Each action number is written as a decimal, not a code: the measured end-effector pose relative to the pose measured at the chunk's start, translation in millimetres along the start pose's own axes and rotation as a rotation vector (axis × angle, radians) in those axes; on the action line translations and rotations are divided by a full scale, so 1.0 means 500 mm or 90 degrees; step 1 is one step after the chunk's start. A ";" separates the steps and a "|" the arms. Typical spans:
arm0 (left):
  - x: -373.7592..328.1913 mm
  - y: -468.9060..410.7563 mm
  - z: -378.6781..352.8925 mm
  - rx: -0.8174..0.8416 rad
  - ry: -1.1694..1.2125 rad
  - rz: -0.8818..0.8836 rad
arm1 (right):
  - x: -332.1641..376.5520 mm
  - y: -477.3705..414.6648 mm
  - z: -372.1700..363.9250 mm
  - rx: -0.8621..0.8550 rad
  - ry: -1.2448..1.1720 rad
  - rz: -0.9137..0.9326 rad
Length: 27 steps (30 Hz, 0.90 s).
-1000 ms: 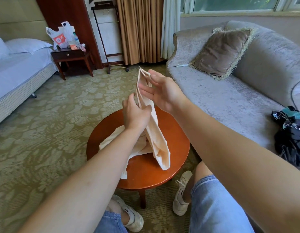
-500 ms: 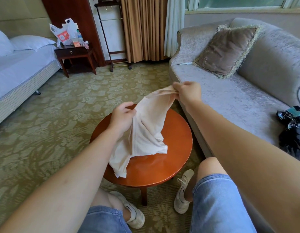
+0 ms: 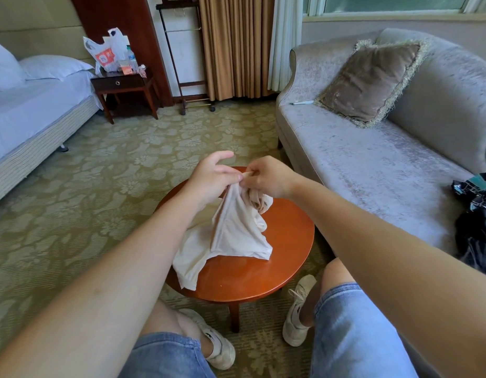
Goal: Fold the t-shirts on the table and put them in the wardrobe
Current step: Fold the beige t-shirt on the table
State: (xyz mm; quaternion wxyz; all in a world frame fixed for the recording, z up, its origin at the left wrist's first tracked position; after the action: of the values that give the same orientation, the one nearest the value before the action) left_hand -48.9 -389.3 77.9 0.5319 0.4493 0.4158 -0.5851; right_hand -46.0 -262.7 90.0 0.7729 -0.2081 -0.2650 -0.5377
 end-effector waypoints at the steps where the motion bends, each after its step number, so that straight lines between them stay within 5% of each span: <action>1: 0.006 0.001 -0.001 0.002 0.006 0.003 | -0.006 -0.002 0.003 -0.014 -0.004 -0.012; 9: 0.102 0.031 -0.019 0.102 -0.143 0.107 | -0.061 -0.005 0.067 -0.098 -0.300 -0.109; 14: 0.122 0.034 0.035 0.052 -0.115 0.105 | -0.156 0.010 0.116 -0.227 -0.249 -0.225; 20: 0.107 0.030 0.055 0.063 -0.072 0.107 | -0.179 0.014 0.063 -0.114 -0.209 -0.272; 27: 0.125 0.020 0.069 0.077 -0.034 0.139 | -0.195 0.011 0.050 -0.116 -0.217 -0.271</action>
State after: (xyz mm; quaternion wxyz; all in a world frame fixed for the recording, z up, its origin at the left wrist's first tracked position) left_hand -43.8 -439.1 25.8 0.5749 0.5075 0.3142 -0.5596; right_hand -73.0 -175.4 47.0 0.5649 -0.3035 -0.3798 -0.6667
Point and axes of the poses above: each hand's wrist, its own y-axis away from the middle knuckle, its own z-axis out of the back of the hand, x = y × z, the point moved 8 cm from there along -y, towards the middle knuckle, and after that the axes turned 5 degrees about y, right-handed, at the moved point
